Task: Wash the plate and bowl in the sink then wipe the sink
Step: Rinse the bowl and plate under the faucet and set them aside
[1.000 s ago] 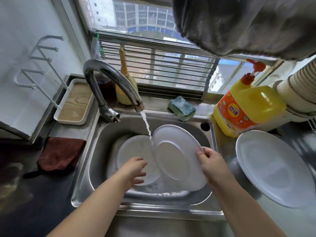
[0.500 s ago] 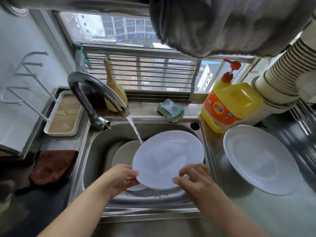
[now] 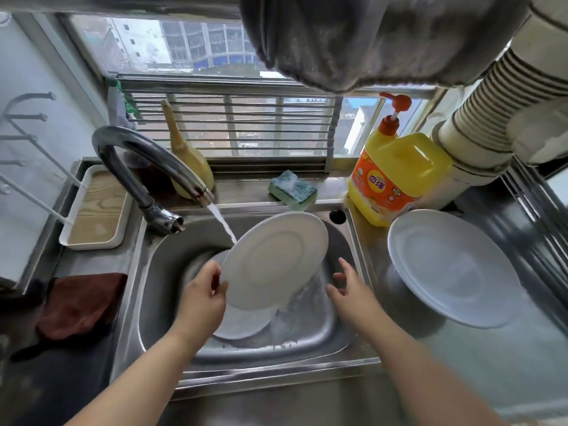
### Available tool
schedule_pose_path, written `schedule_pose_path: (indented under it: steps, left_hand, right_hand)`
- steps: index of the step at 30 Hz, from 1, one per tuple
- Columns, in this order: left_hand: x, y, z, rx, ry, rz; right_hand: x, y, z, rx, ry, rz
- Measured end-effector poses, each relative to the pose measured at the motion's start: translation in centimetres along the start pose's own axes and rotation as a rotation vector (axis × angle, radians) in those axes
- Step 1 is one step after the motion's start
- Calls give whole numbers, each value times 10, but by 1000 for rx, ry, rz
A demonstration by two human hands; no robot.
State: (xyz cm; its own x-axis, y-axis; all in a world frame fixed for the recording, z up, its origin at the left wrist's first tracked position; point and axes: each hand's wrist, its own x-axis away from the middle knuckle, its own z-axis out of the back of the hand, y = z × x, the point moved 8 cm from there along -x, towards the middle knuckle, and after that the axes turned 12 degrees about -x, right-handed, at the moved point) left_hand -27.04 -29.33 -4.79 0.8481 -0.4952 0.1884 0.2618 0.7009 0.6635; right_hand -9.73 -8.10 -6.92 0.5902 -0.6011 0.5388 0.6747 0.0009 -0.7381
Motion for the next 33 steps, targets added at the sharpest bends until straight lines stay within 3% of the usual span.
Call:
schedule_pose_path:
  steps: [3, 7, 11, 15, 19, 23, 28, 33]
  left_hand:
    - [4, 13, 13, -107, 124, -153]
    - [12, 17, 14, -162, 176, -282]
    - [14, 20, 23, -99, 258, -227]
    - [8, 31, 19, 16, 180, -82]
    - [3, 48, 8, 105, 91, -25]
    - [9, 75, 2, 198, 24, 10]
    - [3, 127, -20, 416, -137, 95]
    - [-11, 198, -77, 245, -330, -70]
  right_hand:
    - [-15, 2, -2, -54, 12, -4]
    - [-17, 2, -1, 105, 49, 106]
    - [0, -9, 19, 43, 140, 205]
    - [22, -41, 60, 26, 273, 337]
    - [43, -63, 93, 91, 285, 345]
    - [53, -45, 116, 106, 340, 223]
    - [66, -4, 162, -55, 488, 77]
    - [77, 36, 209, -232, 580, -26]
